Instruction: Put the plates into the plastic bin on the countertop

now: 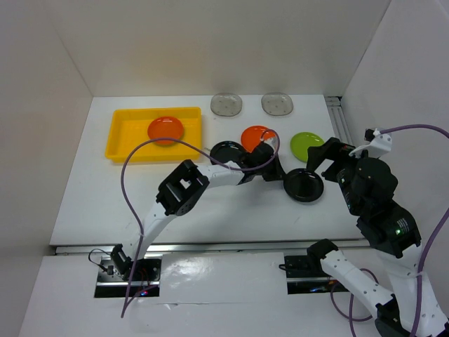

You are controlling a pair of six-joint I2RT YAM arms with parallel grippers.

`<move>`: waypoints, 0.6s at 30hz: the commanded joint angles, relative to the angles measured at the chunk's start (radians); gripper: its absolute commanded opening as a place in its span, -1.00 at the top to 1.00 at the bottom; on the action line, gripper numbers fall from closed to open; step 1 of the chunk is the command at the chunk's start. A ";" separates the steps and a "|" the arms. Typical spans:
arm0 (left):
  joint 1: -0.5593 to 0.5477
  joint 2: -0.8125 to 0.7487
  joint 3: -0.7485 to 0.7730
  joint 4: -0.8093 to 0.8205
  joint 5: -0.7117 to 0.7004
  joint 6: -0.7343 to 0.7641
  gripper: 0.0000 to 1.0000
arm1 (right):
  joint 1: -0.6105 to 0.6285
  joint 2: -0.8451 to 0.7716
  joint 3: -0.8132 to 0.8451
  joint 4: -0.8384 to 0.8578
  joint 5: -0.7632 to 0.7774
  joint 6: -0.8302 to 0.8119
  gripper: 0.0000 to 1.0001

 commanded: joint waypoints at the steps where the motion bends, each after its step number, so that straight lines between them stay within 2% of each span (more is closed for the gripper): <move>1: -0.005 0.046 -0.001 -0.104 0.008 0.019 1.00 | -0.005 -0.008 -0.010 0.019 0.002 -0.018 -0.98; 4: 0.015 0.004 -0.013 -0.133 0.009 0.030 1.00 | -0.005 -0.008 -0.019 0.028 0.002 -0.018 -0.98; 6: 0.042 -0.102 -0.057 -0.164 -0.014 0.042 1.00 | -0.005 0.001 -0.029 0.028 0.002 -0.018 -0.98; 10: 0.143 -0.340 -0.122 -0.349 -0.164 0.065 1.00 | -0.005 0.001 -0.079 0.059 -0.009 -0.018 -0.98; 13: 0.286 -0.523 -0.232 -0.371 -0.194 0.074 1.00 | -0.005 0.033 -0.165 0.129 -0.019 -0.007 -0.98; 14: 0.371 -0.561 -0.257 -0.405 -0.215 0.074 1.00 | -0.005 0.048 -0.191 0.158 -0.019 0.014 -0.98; 15: 0.412 -0.593 -0.275 -0.428 -0.234 0.074 1.00 | -0.005 0.097 -0.219 0.192 -0.038 0.025 -0.98; 18: 0.576 -0.701 -0.343 -0.491 -0.286 0.074 1.00 | -0.005 0.229 -0.318 0.387 -0.177 0.045 -0.98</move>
